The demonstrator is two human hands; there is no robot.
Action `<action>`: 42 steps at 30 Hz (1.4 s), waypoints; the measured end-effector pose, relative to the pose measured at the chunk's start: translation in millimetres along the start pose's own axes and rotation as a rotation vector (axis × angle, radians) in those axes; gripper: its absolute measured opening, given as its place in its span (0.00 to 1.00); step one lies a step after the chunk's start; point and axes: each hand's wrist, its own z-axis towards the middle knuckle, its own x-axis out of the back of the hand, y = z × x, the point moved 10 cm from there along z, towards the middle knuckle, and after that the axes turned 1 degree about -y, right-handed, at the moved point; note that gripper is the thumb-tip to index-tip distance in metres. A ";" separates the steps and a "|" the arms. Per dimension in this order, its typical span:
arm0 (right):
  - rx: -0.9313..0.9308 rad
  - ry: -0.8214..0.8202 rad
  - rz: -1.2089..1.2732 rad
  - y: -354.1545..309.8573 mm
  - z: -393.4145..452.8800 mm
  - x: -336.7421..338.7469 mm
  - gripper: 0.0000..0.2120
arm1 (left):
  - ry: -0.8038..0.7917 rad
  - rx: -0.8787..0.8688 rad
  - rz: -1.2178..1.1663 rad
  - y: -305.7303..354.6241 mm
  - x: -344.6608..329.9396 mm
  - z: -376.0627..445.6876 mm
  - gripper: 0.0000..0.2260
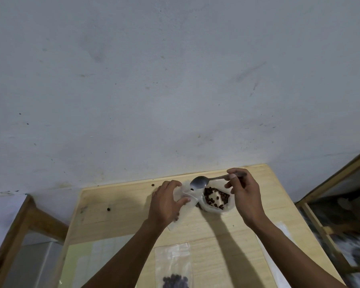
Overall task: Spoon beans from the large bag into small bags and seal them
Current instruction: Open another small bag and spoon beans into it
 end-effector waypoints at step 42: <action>-0.059 -0.193 -0.229 61.7 -46.3 -28.9 0.10 | 0.062 0.042 -0.208 3.2 8.4 -28.6 0.21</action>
